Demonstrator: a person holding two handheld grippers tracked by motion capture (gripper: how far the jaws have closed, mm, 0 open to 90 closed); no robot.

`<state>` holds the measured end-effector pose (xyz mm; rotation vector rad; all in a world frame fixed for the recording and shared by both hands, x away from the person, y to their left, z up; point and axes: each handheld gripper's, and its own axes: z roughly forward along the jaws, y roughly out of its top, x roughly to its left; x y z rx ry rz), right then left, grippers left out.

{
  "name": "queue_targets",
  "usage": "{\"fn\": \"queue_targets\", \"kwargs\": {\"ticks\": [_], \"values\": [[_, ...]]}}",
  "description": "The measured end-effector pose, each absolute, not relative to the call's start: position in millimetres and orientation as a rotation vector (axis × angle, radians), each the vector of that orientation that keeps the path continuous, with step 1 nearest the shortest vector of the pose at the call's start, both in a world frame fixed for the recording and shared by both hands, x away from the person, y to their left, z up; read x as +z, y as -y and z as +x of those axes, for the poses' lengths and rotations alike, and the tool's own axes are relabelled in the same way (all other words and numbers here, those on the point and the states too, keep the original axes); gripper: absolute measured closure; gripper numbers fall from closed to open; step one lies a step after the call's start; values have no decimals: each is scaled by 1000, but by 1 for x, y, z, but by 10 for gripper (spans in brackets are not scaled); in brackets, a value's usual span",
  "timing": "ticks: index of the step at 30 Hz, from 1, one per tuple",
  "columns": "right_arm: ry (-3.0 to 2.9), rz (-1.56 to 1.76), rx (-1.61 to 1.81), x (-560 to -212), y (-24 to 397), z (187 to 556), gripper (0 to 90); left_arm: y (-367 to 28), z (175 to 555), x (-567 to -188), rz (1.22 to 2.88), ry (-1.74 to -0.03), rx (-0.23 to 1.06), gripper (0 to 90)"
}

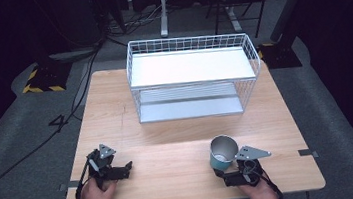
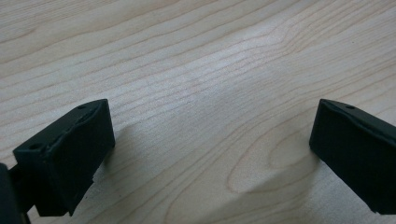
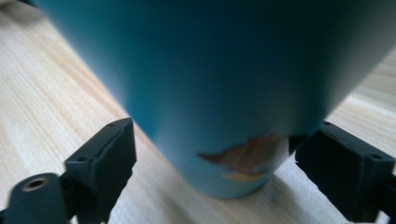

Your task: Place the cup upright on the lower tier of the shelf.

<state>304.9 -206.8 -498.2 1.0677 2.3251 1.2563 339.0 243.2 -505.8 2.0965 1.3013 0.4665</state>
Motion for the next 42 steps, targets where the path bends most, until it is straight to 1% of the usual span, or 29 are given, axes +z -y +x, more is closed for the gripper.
{"fn": "queue_targets", "kwargs": {"ticks": [11,13,14,16,17,36,42], "values": [[-2305,1078,1273,-501,202,309,163,-243,339,-506,2097,-1301,466,5],[-2298,1069,1262,-501,201,308,203,-243,339,-506,2095,-1301,468,5],[-2298,1069,1262,-501,201,308,203,-243,339,-506,2095,-1301,468,5],[-2288,1066,1255,-501,201,307,241,-243,339,-506,2097,-1301,466,5],[-2289,1059,1248,-501,201,307,245,-243,339,-506,2096,-1302,467,5],[-2293,1043,1251,-501,201,308,254,-243,339,-506,2096,-1302,466,5],[-2303,1062,1248,-496,204,312,254,-243,339,-506,2096,-1301,467,5]]}}
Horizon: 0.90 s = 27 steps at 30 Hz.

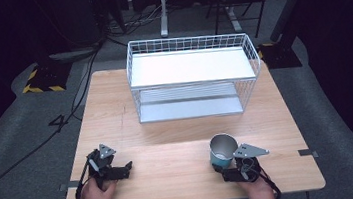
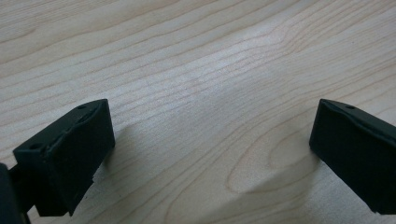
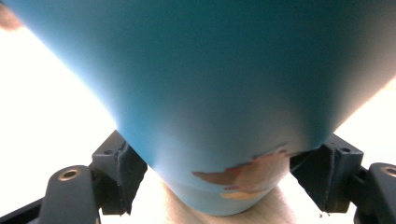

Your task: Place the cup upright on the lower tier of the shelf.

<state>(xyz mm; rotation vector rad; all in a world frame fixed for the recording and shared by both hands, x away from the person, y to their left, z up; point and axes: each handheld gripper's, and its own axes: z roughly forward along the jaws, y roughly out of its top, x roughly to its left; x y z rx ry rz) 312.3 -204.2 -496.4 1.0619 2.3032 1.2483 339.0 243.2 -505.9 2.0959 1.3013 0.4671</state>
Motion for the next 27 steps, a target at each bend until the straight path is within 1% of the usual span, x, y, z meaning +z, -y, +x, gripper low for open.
{"fn": "queue_targets", "kwargs": {"ticks": [13,27], "values": [[-2323,1052,1265,-477,205,326,254,-243,339,-506,2096,-1302,466,5],[-2330,1050,1283,-458,205,354,254,-243,339,-506,2098,-1300,462,5]]}}
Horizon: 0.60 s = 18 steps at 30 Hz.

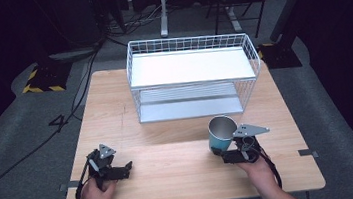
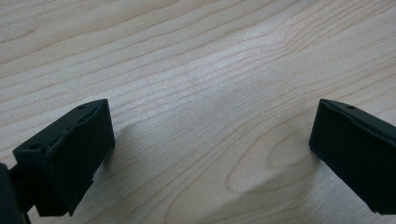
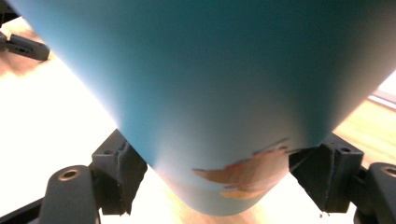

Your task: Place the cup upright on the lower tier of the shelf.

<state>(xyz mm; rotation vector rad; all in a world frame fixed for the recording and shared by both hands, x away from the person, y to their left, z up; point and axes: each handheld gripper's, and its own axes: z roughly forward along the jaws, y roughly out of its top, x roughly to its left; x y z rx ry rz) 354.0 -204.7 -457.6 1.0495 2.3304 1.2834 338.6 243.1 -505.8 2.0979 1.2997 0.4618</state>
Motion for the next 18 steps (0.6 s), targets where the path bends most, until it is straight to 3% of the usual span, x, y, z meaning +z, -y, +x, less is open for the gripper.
{"fn": "queue_targets", "kwargs": {"ticks": [18], "values": [[-2307,1032,1259,-444,190,399,253,-243,338,-506,2096,-1299,464,5]]}}
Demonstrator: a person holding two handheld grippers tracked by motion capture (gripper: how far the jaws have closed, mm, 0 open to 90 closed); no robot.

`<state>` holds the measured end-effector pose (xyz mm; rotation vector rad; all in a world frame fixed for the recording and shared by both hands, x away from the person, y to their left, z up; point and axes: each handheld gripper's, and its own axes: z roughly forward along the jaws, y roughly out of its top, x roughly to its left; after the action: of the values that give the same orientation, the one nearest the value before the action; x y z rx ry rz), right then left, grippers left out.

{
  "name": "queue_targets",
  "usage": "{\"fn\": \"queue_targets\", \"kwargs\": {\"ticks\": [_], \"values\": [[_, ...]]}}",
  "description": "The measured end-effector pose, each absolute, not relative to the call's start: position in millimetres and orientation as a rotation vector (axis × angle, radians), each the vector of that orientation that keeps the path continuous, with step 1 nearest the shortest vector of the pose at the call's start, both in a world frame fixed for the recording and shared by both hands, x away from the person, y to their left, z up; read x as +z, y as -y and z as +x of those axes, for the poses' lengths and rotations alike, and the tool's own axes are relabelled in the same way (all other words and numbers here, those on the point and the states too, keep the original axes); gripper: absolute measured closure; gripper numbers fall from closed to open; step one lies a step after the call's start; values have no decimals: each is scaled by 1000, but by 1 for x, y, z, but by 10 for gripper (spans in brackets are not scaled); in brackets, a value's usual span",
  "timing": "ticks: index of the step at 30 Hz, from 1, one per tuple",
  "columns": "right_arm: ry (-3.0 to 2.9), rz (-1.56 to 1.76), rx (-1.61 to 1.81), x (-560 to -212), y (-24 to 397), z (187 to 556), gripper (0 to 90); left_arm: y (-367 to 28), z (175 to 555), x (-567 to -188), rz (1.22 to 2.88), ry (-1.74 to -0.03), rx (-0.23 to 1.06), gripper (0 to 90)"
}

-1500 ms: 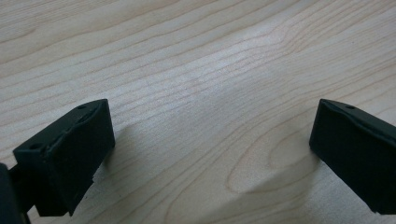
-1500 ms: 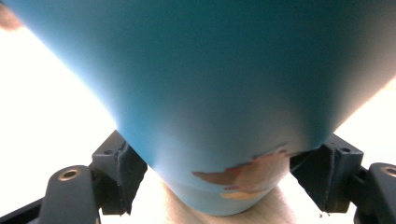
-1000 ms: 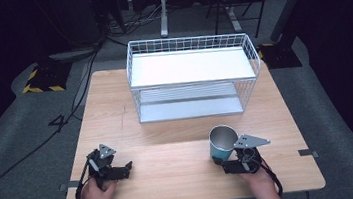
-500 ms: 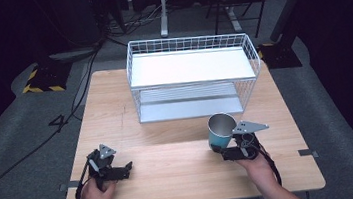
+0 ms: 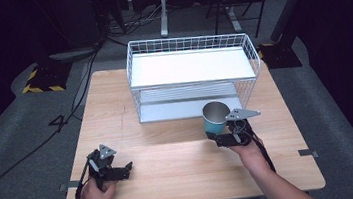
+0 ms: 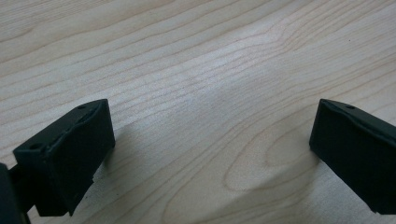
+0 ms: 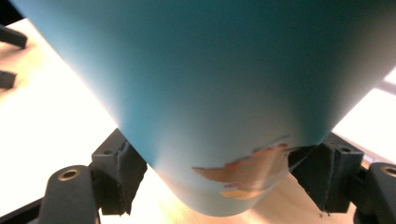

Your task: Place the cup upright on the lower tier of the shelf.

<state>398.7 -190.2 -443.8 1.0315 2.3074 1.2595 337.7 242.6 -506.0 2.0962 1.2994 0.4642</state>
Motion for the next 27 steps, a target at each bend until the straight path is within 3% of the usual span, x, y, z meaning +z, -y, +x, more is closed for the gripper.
{"fn": "queue_targets", "kwargs": {"ticks": [27], "values": [[-2233,1103,1251,-456,162,470,253,-242,338,-506,2094,-1300,463,5]]}}
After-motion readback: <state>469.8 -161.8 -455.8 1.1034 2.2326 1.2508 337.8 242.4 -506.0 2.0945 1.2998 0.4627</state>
